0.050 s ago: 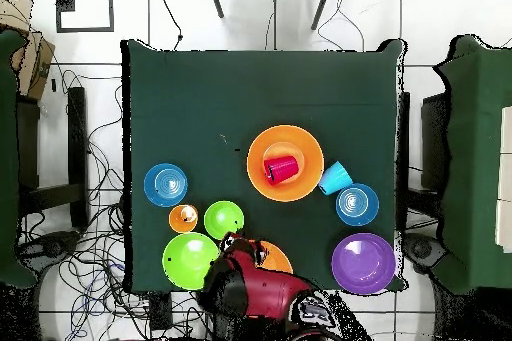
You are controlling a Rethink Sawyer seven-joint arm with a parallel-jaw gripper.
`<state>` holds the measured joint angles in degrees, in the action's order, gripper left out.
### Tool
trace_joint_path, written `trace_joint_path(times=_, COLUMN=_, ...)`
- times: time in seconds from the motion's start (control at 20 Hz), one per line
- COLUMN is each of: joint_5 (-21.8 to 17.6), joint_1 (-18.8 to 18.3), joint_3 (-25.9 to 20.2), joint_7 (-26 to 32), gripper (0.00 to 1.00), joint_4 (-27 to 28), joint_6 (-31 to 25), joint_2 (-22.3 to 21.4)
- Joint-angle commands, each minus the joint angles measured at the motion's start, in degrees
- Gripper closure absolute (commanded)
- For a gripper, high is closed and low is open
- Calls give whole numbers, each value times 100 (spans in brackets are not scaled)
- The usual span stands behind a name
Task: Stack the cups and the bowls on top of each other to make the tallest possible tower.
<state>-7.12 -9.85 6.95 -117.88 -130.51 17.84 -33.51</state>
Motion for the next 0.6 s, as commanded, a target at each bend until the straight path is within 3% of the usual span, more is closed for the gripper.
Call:
trace_joint_path(times=0.05, joint_5=-492, joint_1=44, joint_3=-330, joint_7=-1216, gripper=0, joint_4=-955, joint_6=565, joint_2=145)
trace_joint_path(times=0.3, joint_5=-895, joint_1=-328, joint_3=-185, joint_7=-1124, gripper=0, joint_4=-1433, joint_6=528, joint_2=-263)
trace_joint_path(times=0.4, joint_5=-1070, joint_1=-439, joint_3=-75, joint_7=-1181, gripper=0, joint_4=-1450, joint_6=779, joint_2=-119)
trace_joint_path(times=0.6, joint_5=-1293, joint_1=-668, joint_3=-25, joint_7=-1124, gripper=0, joint_4=-967, joint_6=1101, joint_2=471)
